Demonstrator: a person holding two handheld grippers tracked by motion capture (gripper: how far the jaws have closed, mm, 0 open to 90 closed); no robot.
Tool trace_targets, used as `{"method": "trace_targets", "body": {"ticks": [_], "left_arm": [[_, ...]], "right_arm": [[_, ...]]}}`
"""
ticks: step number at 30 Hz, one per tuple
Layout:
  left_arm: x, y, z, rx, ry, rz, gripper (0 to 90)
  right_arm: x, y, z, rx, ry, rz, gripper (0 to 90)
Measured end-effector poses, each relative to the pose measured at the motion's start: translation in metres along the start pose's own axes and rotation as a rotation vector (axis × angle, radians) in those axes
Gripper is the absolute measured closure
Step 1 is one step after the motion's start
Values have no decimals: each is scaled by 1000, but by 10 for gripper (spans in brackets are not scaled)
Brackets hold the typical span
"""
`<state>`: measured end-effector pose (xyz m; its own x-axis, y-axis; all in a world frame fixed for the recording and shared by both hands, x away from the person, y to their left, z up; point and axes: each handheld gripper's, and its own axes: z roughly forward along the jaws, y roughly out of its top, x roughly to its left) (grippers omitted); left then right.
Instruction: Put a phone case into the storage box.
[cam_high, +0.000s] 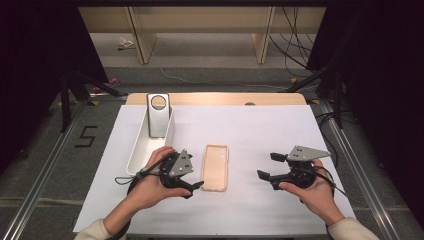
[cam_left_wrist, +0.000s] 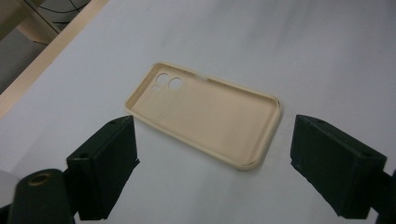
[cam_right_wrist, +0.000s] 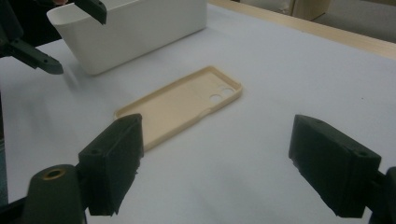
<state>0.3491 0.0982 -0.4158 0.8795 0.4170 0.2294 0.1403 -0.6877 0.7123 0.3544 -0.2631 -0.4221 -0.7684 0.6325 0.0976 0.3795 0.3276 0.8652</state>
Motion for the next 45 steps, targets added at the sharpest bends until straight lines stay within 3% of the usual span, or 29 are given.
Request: {"method": "trace_targets", "body": {"ticks": [6, 8, 16, 19, 24, 45], "left_arm": [[-6, 9, 20, 116, -65, 112, 158], [-6, 13, 25, 162, -79, 168, 166], [-12, 22, 49, 261, -128, 300, 197], [-13, 23, 57, 280, -147, 328, 202], [-14, 23, 67, 317, -143, 368, 211], [-17, 26, 87, 370, -164, 449, 266]], "right_arm": [[0, 0, 0, 3, 3, 1, 189], [0, 0, 1, 3, 3, 2, 189], [-1, -1, 2, 5, 0, 1, 189], [-2, -1, 1, 3, -5, 1, 189], [-1, -1, 1, 3, -12, -5, 189], [-1, -1, 2, 1, -12, -3, 191]]}}
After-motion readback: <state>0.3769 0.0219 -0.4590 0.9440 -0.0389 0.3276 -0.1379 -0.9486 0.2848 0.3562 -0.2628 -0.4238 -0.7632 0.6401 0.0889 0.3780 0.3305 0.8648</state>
